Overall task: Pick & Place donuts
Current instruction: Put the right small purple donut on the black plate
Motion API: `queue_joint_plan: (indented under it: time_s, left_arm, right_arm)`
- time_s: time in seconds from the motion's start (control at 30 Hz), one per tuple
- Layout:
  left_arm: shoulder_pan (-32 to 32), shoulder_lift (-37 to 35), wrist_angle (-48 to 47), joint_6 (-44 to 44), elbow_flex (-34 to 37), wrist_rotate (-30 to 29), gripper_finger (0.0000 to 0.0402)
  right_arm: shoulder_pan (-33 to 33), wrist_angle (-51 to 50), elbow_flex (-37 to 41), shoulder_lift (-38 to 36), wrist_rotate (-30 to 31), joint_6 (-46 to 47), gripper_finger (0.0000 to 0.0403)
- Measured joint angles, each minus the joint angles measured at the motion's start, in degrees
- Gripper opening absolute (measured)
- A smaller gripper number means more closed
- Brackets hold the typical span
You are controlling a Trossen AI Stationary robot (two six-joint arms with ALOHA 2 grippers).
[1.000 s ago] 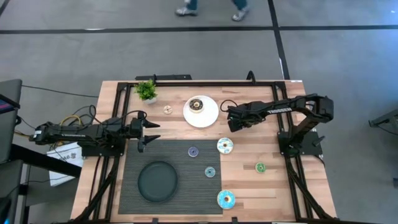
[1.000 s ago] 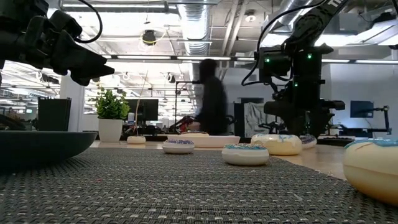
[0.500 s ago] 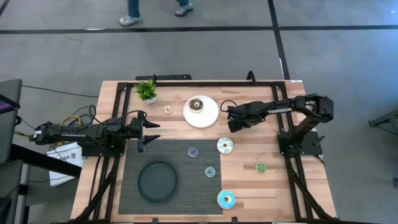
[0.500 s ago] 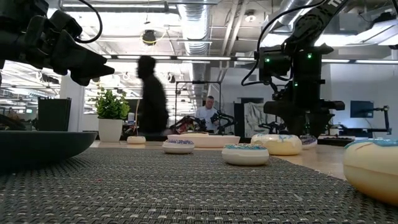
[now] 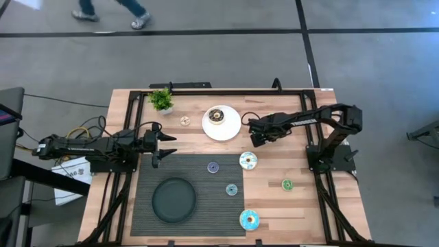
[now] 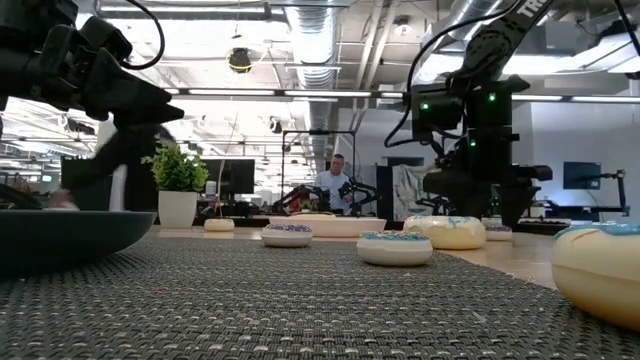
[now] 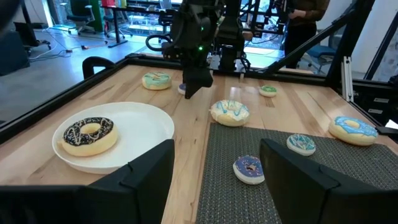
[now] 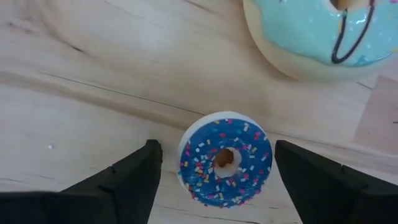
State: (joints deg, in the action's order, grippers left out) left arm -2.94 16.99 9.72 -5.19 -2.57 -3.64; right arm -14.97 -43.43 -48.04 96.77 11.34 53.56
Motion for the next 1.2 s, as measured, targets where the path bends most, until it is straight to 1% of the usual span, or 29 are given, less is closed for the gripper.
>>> queue_joint_plan:
  time_s: [0.13,0.3,0.7,0.83,1.0,1.2]
  left_arm:
    - [0.0,0.0,0.0,0.0,0.0,0.0,0.0228]
    - [0.0,0.0,0.0,0.0,0.0,0.0,0.0228]
    - [0.0,0.0,0.0,0.0,0.0,0.0,0.0228]
    - [0.0,0.0,0.0,0.0,0.0,-0.1,0.0228]
    - [0.0,0.0,0.0,0.2,0.0,-0.1,0.0228]
    - [0.0,0.0,0.0,0.7,0.0,-0.2,0.0228]
  right_arm:
    - [0.6,0.1,0.1,-0.3,0.1,0.0,0.0298]
    - [0.6,0.8,0.4,-1.8,-0.4,0.1,0.0272]
    - [0.6,0.9,0.4,-1.9,-0.2,0.0,0.0177]
    - [0.6,0.5,0.4,-1.9,0.1,-0.1,0.0154]
    - [1.3,-0.2,0.2,-2.6,0.2,-2.7,0.0143]
    - [4.7,0.2,-3.0,-6.0,0.6,-4.6,0.0145]
